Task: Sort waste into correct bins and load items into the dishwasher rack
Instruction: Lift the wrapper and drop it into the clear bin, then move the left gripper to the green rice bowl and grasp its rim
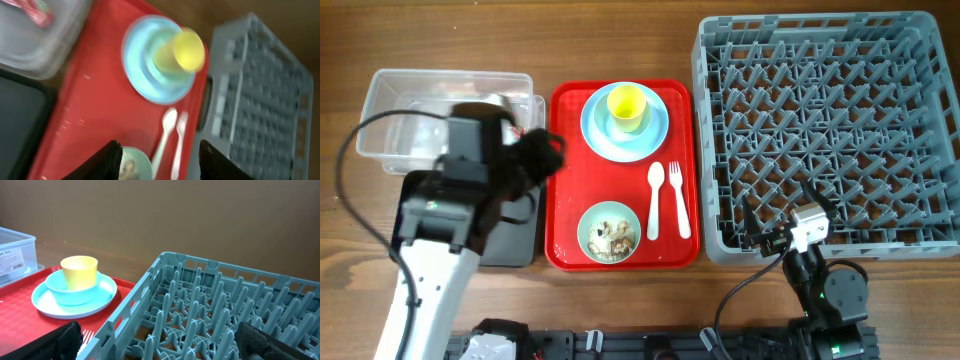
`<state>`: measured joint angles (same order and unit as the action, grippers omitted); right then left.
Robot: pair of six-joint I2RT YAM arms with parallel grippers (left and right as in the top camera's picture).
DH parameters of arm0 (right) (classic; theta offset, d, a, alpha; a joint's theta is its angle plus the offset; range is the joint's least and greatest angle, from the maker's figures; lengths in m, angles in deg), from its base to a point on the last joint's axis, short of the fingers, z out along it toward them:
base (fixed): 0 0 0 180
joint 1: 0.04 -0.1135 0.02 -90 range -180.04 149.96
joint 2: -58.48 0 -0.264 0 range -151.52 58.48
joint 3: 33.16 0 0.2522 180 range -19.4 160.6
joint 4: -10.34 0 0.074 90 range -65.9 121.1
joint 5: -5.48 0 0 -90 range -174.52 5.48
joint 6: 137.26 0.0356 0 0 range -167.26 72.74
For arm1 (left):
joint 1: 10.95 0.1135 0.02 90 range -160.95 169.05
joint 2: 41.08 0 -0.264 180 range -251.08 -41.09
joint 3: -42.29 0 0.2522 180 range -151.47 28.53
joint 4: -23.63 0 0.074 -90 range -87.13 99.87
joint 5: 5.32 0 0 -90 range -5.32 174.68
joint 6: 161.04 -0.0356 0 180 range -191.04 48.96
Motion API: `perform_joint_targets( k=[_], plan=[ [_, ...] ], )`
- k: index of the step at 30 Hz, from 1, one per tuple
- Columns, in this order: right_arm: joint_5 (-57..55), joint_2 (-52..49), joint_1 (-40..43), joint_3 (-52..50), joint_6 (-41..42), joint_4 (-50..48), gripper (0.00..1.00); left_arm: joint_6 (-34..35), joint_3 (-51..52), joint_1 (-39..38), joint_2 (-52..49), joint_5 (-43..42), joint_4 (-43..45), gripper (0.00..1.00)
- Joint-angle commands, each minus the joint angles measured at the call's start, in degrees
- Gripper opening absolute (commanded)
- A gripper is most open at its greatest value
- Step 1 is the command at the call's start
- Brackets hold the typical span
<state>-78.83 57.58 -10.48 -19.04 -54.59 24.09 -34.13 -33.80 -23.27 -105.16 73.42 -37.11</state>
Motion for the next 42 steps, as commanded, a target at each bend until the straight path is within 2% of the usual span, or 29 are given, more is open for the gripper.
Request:
perform_joint_targets(
  k=[1, 6, 17, 42],
  plan=[
    [-0.3, 0.1, 0.1, -0.1, -0.2, -0.3, 1.0, -0.9, -0.7, -7.9, -1.1, 1.7, -0.2, 0.52],
    [-0.3, 0.1, 0.1, -0.1, -0.2, -0.3, 1.0, -0.9, -0.7, -14.4, -2.6, 2.2, -0.3, 0.54],
    [-0.3, 0.1, 0.1, -0.1, -0.2, -0.3, 1.0, -0.9, -0.7, -21.0, -7.0, 2.3, -1.9, 0.55],
    [-0.3, 0.1, 0.1, -0.1, -0.2, -0.3, 1.0, -0.5, -0.7, -21.3, -8.1, 6.0, 0.9, 0.6]
  ],
)
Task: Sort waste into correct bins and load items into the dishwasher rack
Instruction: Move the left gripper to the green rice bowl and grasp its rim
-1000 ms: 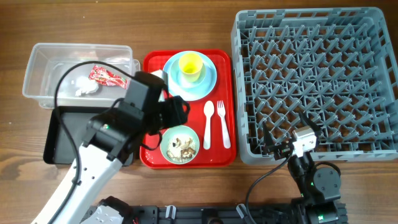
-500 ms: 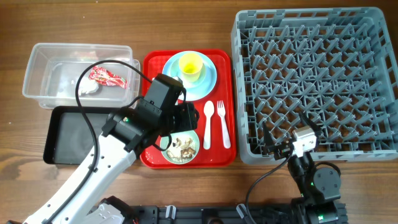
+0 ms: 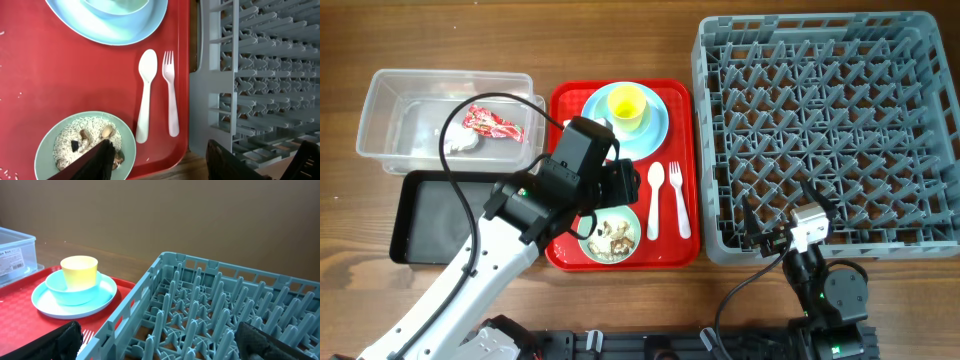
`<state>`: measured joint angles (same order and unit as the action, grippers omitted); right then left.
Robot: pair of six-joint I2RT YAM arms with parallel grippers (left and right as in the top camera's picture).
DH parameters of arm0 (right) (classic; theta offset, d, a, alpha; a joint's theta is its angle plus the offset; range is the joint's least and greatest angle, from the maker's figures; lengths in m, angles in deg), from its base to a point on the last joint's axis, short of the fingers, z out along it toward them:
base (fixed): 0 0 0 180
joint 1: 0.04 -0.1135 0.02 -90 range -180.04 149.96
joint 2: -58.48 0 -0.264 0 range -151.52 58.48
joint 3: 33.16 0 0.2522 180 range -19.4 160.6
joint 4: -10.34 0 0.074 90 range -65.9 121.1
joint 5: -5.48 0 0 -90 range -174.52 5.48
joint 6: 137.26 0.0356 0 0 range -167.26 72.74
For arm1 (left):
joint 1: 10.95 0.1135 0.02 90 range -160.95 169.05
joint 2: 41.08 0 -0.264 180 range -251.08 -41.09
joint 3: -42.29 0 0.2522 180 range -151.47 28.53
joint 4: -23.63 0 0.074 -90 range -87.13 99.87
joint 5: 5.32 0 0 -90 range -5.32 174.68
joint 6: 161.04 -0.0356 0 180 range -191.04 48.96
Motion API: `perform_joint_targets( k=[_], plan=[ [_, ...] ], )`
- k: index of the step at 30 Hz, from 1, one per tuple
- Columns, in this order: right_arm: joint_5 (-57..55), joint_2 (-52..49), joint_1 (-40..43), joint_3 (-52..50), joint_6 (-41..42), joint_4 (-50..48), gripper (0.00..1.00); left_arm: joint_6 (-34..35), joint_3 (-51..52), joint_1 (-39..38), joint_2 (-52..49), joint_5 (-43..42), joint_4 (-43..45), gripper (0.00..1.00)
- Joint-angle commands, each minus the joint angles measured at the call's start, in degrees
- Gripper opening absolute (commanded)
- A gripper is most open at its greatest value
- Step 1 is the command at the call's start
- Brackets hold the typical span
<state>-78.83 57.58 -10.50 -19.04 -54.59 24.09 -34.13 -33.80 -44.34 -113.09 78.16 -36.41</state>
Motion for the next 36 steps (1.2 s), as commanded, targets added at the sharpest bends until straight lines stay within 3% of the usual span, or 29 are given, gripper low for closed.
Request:
perform_joint_targets(
  k=[1, 11, 15, 19, 21, 24, 27, 33, 36],
  plan=[
    [-0.3, 0.1, 0.1, -0.1, -0.2, -0.3, 1.0, -0.5, -0.7, -0.3, -0.2, 1.3, 0.2, 0.6],
    [-0.3, 0.1, 0.1, -0.1, -0.2, -0.3, 1.0, -0.5, 0.9, -0.3, -0.3, 1.2, -8.5, 0.51],
    [-0.3, 0.1, 0.1, -0.1, -0.2, -0.3, 1.0, -0.5, 4.7, -0.4, -1.0, 1.2, -8.4, 0.41],
    [-0.3, 0.1, 0.1, -0.1, -0.2, -0.3, 1.0, -0.7, 7.3, -2.4, -2.4, 1.3, -8.5, 0.18],
    [-0.3, 0.1, 0.1, -0.1, -0.2, -0.3, 1.0, -0.7, 7.6, -3.5, -3.1, 3.8, -9.2, 0.15],
    [-0.3, 0.1, 0.1, -0.1, -0.2, -0.3, 1.0, -0.2, 7.6, -3.9, -3.4, 11.6, -11.4, 0.15],
    [-0.3, 0.1, 0.1, -0.1, -0.2, -0.3, 1.0, 3.1, 8.1, -3.7, -3.5, 17.2, -11.9, 0.24],
    [-0.3, 0.1, 0.1, -0.1, -0.2, -0.3, 1.0, 4.1, 11.9, -3.7, -3.9, 18.4, -7.8, 0.41],
    [-0.3, 0.1, 0.1, -0.1, -0.2, -0.3, 1.0, 3.7, 12.8, -3.7, -4.5, 15.8, -5.5, 0.37]
  ],
)
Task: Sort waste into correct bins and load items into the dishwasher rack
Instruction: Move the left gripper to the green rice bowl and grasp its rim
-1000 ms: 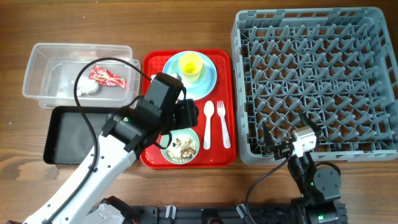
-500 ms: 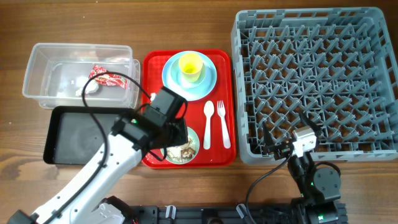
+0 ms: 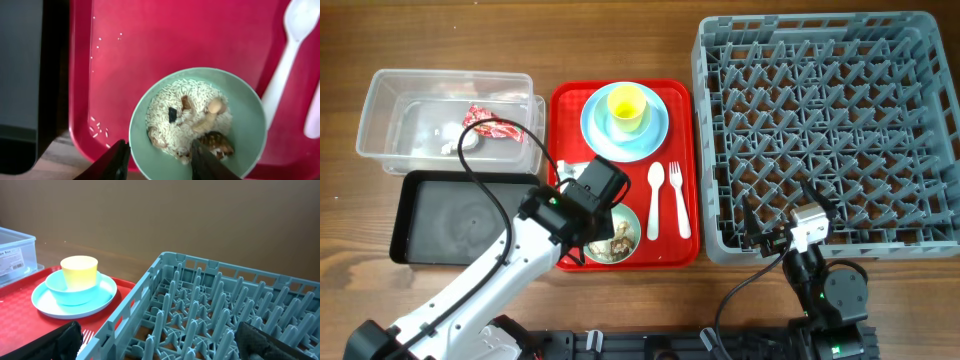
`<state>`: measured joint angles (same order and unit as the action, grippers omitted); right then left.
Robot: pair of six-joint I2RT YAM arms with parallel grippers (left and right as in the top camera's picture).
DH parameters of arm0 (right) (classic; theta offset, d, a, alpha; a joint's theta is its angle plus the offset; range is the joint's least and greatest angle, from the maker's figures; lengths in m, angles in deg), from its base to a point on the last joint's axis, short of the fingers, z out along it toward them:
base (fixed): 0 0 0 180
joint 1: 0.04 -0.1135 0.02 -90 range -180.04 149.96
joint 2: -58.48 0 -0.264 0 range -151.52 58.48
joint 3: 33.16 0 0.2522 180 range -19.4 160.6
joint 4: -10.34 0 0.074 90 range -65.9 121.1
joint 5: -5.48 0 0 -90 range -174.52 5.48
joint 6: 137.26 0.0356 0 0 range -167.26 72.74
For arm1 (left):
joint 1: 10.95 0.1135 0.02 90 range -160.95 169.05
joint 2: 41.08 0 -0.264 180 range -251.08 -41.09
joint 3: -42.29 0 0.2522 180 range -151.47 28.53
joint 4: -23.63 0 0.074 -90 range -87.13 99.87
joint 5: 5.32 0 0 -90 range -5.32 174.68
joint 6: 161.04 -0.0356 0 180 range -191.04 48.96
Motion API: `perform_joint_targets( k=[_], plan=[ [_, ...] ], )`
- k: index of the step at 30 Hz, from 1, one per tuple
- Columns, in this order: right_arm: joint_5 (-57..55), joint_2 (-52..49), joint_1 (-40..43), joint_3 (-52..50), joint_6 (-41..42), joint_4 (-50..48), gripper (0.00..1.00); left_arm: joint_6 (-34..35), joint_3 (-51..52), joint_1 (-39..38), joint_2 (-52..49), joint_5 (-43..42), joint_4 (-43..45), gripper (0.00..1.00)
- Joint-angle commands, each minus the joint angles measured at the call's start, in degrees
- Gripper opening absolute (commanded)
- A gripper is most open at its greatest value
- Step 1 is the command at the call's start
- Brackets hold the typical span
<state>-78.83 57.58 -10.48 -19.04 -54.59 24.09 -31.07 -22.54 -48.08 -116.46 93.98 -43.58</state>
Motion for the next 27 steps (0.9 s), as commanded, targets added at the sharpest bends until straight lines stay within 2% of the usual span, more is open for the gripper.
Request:
perform_joint_targets(
  k=[1, 3, 5, 7, 13, 16, 27],
  plan=[
    [-0.3, 0.1, 0.1, -0.1, -0.2, -0.3, 1.0, -0.2, 1.6, 0.0, -1.1, -1.7, 2.4, 0.35],
    [-0.3, 0.1, 0.1, -0.1, -0.2, -0.3, 1.0, -4.2, 1.6, -0.2, -1.1, -10.0, 5.8, 0.27],
    [-0.3, 0.1, 0.1, -0.1, -0.2, -0.3, 1.0, -5.1, 1.6, -0.9, -1.1, -14.1, 7.2, 0.22],
    [-0.3, 0.1, 0.1, -0.1, -0.2, -0.3, 1.0, -5.1, 1.6, -2.4, -1.1, -15.3, 7.5, 0.21],
    [-0.3, 0.1, 0.1, -0.1, -0.2, -0.3, 1.0, -4.9, 1.6, -9.8, -1.5, -10.6, 9.3, 0.27],
    [-0.3, 0.1, 0.1, -0.1, -0.2, -0.3, 1.0, -2.4, 1.6, -12.4, -3.0, -5.9, 10.7, 0.29],
    [-0.3, 0.1, 0.1, -0.1, -0.2, -0.3, 1.0, -1.8, 1.6, -14.1, -11.3, -1.2, 17.5, 0.29]
  ],
)
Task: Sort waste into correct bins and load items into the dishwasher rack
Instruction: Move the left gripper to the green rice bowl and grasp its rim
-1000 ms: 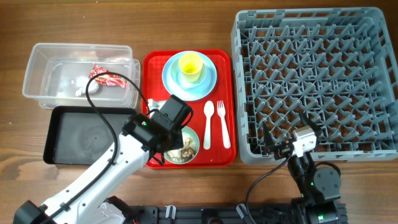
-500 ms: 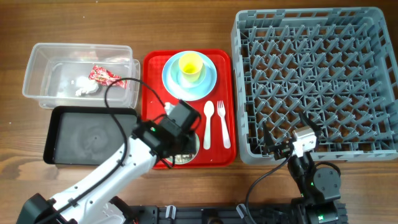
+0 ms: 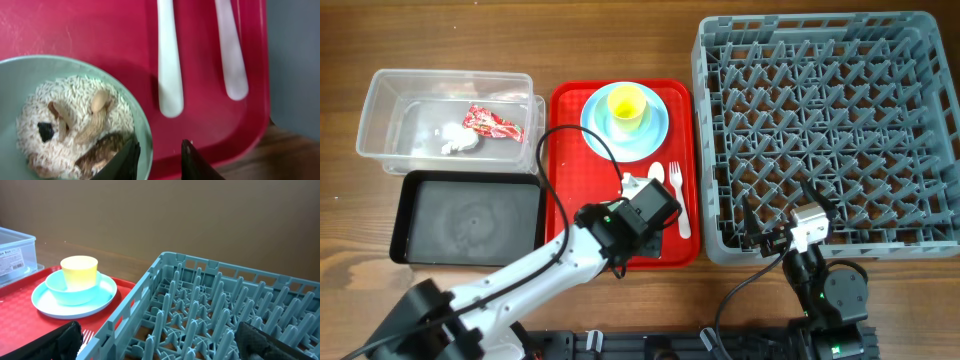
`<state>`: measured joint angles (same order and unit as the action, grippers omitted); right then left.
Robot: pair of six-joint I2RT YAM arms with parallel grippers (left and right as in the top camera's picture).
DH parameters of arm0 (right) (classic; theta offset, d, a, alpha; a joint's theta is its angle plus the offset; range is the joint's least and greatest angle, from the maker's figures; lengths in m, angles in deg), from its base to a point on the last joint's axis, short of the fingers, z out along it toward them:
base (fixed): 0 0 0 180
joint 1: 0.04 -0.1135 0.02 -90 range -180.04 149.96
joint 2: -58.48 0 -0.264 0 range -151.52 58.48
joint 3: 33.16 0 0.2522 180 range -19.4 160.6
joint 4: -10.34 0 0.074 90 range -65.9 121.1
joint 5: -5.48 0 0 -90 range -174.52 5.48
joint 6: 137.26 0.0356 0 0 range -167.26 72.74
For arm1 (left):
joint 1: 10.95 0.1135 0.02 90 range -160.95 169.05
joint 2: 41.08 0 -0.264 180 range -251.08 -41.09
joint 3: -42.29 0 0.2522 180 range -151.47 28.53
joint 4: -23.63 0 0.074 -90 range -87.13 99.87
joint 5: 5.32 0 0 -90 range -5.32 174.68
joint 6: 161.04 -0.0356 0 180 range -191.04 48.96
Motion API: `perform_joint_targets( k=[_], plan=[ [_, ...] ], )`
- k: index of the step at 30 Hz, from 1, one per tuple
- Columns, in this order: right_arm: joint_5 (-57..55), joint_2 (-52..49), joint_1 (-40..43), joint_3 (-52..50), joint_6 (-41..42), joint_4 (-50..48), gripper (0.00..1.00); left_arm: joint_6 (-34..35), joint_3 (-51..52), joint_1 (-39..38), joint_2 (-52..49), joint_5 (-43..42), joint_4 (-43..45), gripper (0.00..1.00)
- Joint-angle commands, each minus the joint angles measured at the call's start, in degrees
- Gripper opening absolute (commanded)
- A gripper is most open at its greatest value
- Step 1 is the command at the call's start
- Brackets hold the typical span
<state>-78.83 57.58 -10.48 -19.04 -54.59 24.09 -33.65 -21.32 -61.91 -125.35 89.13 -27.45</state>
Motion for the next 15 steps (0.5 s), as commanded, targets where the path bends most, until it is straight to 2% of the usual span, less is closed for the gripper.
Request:
perform_joint_targets(
  k=[1, 15],
  plan=[
    [-0.3, 0.1, 0.1, -0.1, -0.2, -0.3, 1.0, 0.8, 0.3, -0.2, -3.0, 4.4, 1.6, 0.29],
    [-0.3, 0.1, 0.1, -0.1, -0.2, -0.3, 1.0, 0.8, 0.3, -0.2, -5.0, 6.6, 3.5, 0.24]
  ],
)
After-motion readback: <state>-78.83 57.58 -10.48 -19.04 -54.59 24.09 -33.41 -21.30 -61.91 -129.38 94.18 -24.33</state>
